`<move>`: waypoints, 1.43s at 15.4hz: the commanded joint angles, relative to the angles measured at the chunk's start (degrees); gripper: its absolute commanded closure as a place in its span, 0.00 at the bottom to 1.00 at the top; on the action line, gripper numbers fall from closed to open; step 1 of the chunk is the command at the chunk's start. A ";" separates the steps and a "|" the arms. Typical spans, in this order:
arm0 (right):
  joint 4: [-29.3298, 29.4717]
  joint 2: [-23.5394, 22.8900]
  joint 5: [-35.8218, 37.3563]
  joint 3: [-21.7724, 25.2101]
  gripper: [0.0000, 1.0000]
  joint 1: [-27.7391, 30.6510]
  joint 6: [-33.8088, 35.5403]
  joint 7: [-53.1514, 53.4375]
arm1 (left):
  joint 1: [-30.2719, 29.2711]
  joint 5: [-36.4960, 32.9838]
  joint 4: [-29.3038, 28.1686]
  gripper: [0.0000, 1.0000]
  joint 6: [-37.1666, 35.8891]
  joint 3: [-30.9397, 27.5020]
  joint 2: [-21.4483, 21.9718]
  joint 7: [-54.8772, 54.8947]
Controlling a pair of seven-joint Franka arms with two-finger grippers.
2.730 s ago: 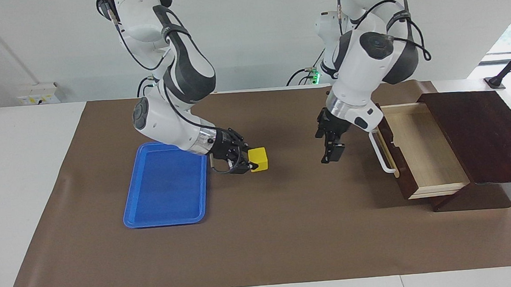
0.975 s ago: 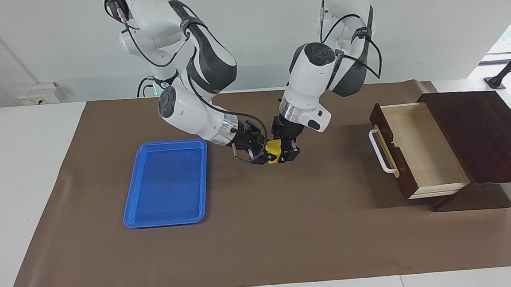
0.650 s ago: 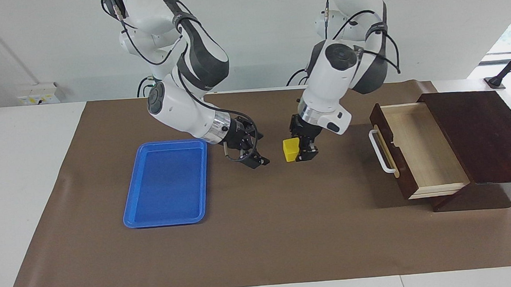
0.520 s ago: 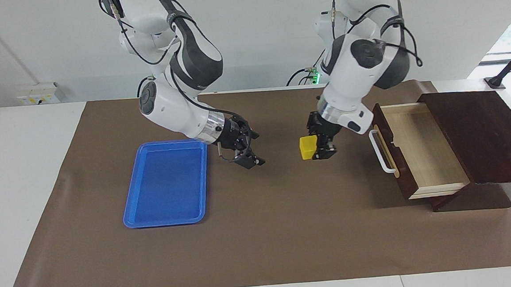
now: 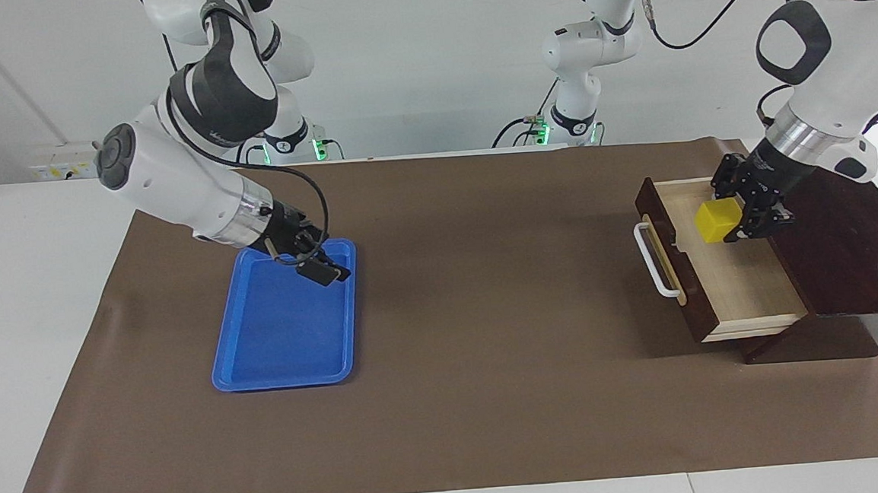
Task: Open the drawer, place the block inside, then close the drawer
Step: 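Lower the block into the drawer with the left gripper while the right gripper withdraws, then release the block and push the drawer shut with the left gripper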
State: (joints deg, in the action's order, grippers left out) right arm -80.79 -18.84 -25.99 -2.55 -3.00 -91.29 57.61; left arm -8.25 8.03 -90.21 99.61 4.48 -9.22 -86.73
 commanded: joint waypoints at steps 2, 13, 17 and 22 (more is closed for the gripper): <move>1.25 2.13 10.06 -0.61 0.00 3.78 7.44 -22.75 | -1.50 0.32 -15.30 1.00 10.39 0.53 4.63 0.51; -7.88 19.09 26.52 -0.79 0.00 7.82 9.56 -57.87 | -2.03 -1.00 -15.13 0.00 10.64 0.61 3.35 2.10; -15.78 22.35 29.68 -0.96 0.00 8.44 3.35 -62.18 | 6.64 -1.87 -1.29 0.00 1.55 0.88 -1.41 -3.41; -15.38 20.96 28.37 -1.23 0.00 10.20 3.30 -61.39 | 13.97 -11.19 -15.68 0.00 10.50 0.88 3.67 -5.55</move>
State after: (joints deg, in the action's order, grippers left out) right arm -96.12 1.68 2.65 -2.72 5.45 -88.78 -2.91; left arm 5.97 -1.55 -99.36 105.83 6.27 -8.31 -92.95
